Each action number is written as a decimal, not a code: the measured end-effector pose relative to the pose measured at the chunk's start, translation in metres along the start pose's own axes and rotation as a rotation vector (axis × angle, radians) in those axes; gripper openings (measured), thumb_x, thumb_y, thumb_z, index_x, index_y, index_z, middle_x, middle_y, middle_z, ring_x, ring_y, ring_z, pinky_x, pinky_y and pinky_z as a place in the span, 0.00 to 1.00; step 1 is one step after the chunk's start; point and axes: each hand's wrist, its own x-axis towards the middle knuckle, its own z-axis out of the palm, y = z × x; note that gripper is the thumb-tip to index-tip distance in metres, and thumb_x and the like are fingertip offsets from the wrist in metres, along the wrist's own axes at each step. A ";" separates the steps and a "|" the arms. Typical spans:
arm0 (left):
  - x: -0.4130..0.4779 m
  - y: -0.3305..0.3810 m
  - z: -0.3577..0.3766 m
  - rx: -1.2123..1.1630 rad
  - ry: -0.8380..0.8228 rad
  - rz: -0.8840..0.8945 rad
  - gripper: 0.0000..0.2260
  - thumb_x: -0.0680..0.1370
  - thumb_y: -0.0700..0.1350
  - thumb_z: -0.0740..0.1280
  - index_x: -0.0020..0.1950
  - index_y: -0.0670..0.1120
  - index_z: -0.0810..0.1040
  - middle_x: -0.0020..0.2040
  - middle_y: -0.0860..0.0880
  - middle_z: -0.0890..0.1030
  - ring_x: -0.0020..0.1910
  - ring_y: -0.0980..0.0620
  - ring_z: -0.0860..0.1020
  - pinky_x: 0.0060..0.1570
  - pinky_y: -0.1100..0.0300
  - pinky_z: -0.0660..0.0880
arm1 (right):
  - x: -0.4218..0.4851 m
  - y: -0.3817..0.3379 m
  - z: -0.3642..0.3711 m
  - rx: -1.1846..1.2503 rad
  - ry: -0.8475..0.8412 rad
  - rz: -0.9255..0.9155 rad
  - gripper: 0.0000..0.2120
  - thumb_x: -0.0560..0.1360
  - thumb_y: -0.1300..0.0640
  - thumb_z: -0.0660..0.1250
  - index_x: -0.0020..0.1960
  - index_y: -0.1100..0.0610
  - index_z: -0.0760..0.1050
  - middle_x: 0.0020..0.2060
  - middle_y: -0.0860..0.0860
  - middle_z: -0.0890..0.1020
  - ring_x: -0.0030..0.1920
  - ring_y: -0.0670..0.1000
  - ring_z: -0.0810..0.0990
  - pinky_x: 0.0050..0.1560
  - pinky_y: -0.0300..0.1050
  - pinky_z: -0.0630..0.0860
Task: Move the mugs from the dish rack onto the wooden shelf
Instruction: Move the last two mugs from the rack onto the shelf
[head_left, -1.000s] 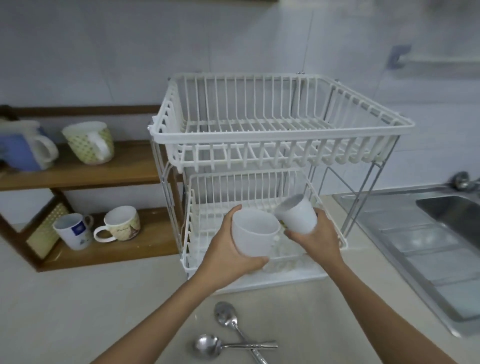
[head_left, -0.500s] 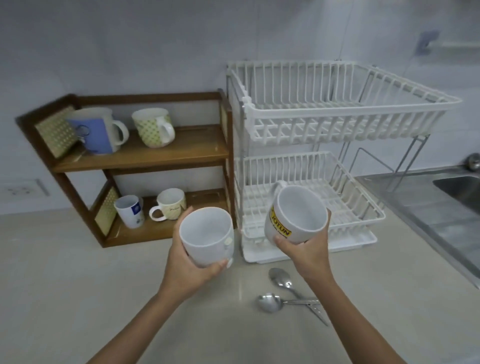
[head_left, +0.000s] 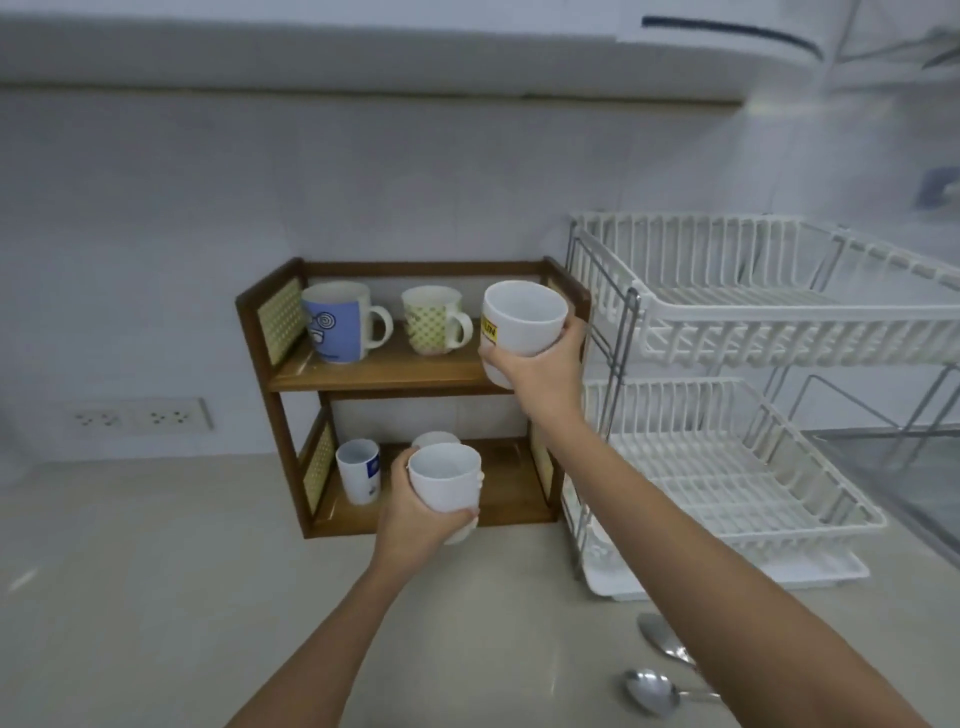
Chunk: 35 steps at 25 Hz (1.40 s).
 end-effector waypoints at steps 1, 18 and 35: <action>0.005 -0.001 0.005 0.004 -0.003 -0.013 0.45 0.54 0.56 0.80 0.66 0.59 0.61 0.57 0.58 0.71 0.57 0.56 0.72 0.55 0.59 0.71 | 0.018 -0.002 0.008 -0.027 0.012 0.015 0.44 0.55 0.47 0.81 0.63 0.51 0.60 0.55 0.47 0.75 0.54 0.49 0.76 0.44 0.38 0.74; 0.067 -0.027 0.035 -0.065 -0.148 -0.085 0.43 0.60 0.50 0.81 0.66 0.56 0.57 0.58 0.55 0.68 0.56 0.55 0.69 0.51 0.59 0.70 | 0.098 0.036 0.050 -0.232 -0.117 0.143 0.46 0.63 0.56 0.80 0.70 0.61 0.55 0.65 0.57 0.71 0.66 0.56 0.70 0.64 0.48 0.70; 0.092 -0.031 0.122 0.095 -0.083 -0.120 0.45 0.58 0.50 0.81 0.67 0.45 0.60 0.64 0.44 0.72 0.64 0.45 0.70 0.60 0.56 0.68 | -0.172 0.235 -0.037 -1.155 -0.673 0.077 0.41 0.72 0.31 0.43 0.78 0.54 0.44 0.78 0.50 0.47 0.77 0.51 0.41 0.73 0.56 0.36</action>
